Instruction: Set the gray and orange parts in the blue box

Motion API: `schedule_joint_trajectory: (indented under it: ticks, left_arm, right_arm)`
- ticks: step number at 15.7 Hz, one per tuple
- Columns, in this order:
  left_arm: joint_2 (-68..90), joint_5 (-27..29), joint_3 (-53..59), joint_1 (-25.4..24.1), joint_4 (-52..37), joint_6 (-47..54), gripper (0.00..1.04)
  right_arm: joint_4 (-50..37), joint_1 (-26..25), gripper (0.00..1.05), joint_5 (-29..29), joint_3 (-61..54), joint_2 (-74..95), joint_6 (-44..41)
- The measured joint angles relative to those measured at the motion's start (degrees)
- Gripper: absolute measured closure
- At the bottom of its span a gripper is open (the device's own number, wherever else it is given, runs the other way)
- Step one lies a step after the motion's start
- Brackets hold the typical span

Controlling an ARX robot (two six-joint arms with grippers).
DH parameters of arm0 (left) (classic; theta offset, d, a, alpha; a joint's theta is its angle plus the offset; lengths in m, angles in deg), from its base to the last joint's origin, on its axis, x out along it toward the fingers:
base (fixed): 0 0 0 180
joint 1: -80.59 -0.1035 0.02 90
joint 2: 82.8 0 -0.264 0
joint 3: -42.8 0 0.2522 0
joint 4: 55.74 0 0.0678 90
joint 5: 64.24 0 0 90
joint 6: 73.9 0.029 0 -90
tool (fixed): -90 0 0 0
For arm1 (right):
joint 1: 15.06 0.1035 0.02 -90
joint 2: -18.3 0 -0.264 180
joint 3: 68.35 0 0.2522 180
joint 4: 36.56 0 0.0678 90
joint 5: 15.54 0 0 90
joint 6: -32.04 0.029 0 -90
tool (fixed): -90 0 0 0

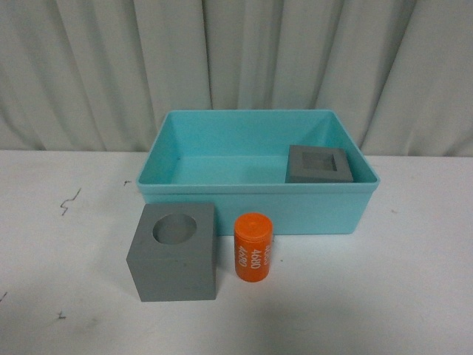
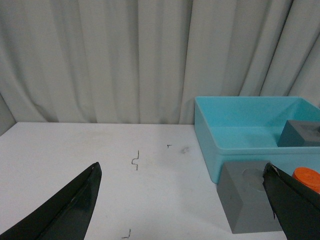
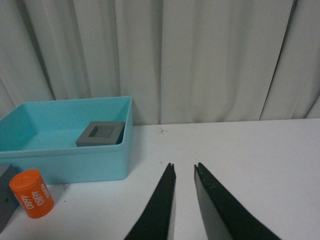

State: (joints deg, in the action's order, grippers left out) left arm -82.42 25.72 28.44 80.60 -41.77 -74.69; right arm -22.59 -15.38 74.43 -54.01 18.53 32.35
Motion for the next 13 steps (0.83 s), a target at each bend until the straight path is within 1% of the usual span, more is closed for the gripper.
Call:
schedule_joint_trajectory:
  ticks: [6,7,8,9,10,11,12,13]
  left_arm:
    - [0.0,0.04,0.0,0.0,-0.02,0.0,0.07]
    - [0.0,0.02,0.0,0.0,0.07,0.0,0.07]
    - [5.57,0.48,-4.74,1.16,12.66,-2.78,0.07]
    - [15.06,1.84,-10.19,3.43,17.46,-5.25,0.07]
    - [21.35,1.29,-13.68,4.52,13.66,-6.95,0.07]
    - [27.91,3.54,-17.44,6.56,7.23,-6.93,0.07]
    - [34.42,4.42,-19.82,8.37,1.18,-6.21,0.07]
    - [43.3,2.75,-22.14,9.49,-4.5,-6.01,0.07]
  right_arm:
    - [0.0,0.0,0.21,0.0,0.0,0.0,0.02]
    - [0.0,0.0,0.1,-0.02,0.0,0.0,0.0]
    - [0.0,0.0,0.05,-0.02,0.0,0.0,0.02]
    - [0.0,0.0,0.07,0.0,0.0,0.0,0.0]
    - [-0.04,0.04,0.06,0.0,0.0,0.0,0.0]
    - [0.0,0.0,0.06,-0.02,0.0,0.0,0.0]
    - [0.0,0.0,0.06,-0.02,0.0,0.0,0.0]
    - [-0.04,0.02,0.06,0.0,0.0,0.0,0.02]
